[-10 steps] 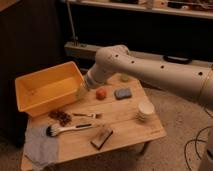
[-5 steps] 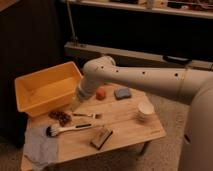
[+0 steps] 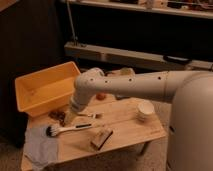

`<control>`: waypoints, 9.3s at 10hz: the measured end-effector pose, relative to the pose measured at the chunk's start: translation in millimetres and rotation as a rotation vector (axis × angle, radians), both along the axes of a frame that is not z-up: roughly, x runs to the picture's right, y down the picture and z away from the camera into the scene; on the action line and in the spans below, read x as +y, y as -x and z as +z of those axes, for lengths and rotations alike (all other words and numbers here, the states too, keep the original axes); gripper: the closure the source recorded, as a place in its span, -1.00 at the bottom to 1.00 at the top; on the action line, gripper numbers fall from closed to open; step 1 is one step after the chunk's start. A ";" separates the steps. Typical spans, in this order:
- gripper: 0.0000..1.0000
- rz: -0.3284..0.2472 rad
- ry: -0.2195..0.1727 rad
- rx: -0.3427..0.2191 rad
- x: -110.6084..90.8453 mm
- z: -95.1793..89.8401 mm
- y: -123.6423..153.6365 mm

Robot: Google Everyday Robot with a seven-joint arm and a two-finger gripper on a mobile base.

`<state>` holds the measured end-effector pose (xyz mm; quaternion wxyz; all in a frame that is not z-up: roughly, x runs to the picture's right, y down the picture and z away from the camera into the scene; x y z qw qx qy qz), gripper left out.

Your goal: Wipe table surface with brush

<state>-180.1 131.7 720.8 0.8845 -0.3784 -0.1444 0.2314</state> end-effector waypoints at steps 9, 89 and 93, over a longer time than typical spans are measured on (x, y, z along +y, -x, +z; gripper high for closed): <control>-0.30 -0.109 -0.021 -0.022 66.1 45.4 23.3; 1.00 0.058 0.432 0.374 32.7 -18.7 -121.4; 1.00 0.187 0.420 0.455 8.9 -1.5 -161.1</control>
